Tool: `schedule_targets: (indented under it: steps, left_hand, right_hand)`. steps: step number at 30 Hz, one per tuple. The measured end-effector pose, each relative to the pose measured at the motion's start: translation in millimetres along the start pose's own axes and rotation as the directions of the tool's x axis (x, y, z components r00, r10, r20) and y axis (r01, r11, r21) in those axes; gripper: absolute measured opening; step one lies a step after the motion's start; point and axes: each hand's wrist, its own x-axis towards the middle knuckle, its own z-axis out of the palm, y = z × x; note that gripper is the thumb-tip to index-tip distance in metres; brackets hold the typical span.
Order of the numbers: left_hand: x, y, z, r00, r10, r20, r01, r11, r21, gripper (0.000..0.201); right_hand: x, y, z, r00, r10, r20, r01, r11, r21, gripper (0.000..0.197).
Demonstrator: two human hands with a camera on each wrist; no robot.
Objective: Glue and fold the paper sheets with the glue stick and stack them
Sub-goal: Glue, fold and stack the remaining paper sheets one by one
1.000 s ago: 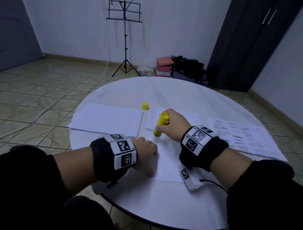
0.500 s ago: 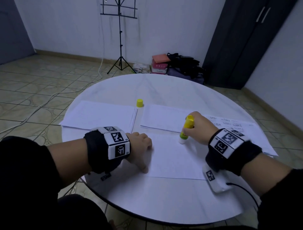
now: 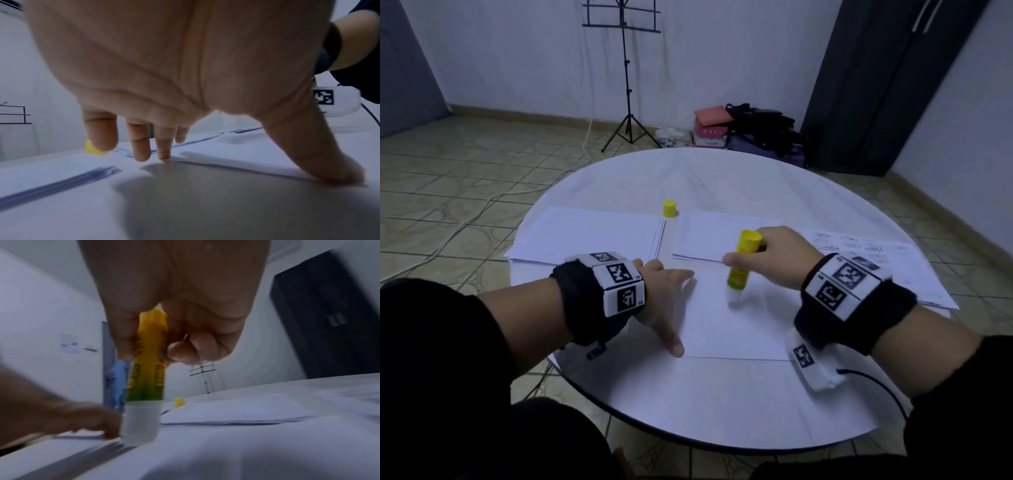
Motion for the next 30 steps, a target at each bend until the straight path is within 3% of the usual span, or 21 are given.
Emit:
schedule_targets:
  steps: [3,6,13,15,20,30]
  left_hand:
    - [0,-3,0,0.998,-0.056,0.007,0.056,0.997,-0.045,0.139]
    - [-3,0,-1,0.999,-0.054,-0.003,0.053,0.996,-0.068,0.128]
    - [-11,5,-6,0.992,0.117,-0.051,-0.119,0.992,-0.050,0.088]
    - [-8,6,-4,0.994,0.102,-0.042,-0.102,0.995,-0.008,0.086]
    - [-4,11,-6,0.999,-0.032,-0.001,0.032,0.999,0.040,0.105]
    - [-6,22,-9,0.992,-0.118,0.055,0.119,0.992,-0.031,0.113]
  right_hand:
    - [4,-24,26,0.996,-0.085,0.040,0.088,0.993,-0.072,0.039]
    - [6,-34,43,0.992,-0.114,0.046,0.118,0.988,-0.097,0.038]
    - [-15,-32,48,0.966,-0.214,0.148,0.228,0.969,-0.090,0.034]
    - [-25,-29,46,0.961,-0.219,0.166,0.234,0.969,-0.076,0.031]
    - [-48,-8,32,0.973,-0.180,0.142,0.195,0.975,-0.103,0.035]
    - [-83,50,-13,0.999,0.031,0.024,-0.028,0.993,-0.117,0.036]
